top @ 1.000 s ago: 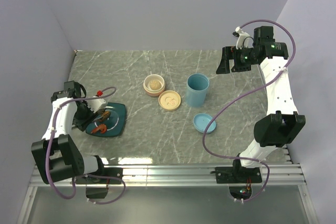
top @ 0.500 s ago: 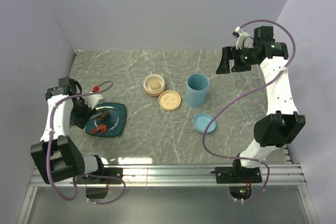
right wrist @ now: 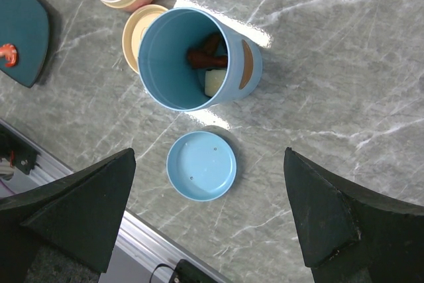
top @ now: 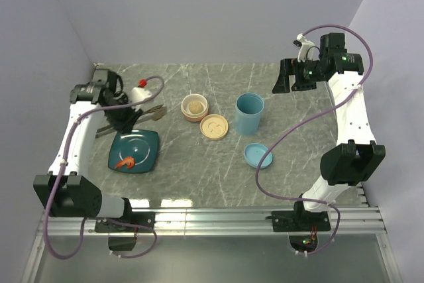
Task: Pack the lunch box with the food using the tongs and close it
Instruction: Place the food into the lunch box
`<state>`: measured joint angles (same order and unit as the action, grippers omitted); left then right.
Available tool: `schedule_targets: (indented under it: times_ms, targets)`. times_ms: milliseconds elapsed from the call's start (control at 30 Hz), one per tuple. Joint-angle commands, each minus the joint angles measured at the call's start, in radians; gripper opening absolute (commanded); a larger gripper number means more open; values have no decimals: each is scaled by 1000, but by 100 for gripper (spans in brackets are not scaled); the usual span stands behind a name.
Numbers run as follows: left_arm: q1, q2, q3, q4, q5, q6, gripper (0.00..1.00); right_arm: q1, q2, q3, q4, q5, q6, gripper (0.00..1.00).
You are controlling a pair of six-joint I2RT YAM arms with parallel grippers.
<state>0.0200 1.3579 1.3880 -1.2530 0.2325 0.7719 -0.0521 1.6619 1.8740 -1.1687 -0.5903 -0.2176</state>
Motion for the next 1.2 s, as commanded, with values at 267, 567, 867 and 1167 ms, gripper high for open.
schedule_targets:
  times_ms: [267,567,867,1167]
  targets:
    - [-376,253,344,170,211,-282,30,0,7,68,15,20,14,100]
    - [-561,490,560,268,257,-382,31,-3,2,63,23,49,21,100]
    - [-624,619,694,265,251,-405,35,-3,9,66,20,50,18,100]
    - [-632,629,655,257,229,-398,55,-6,13,66,17,46,17,100]
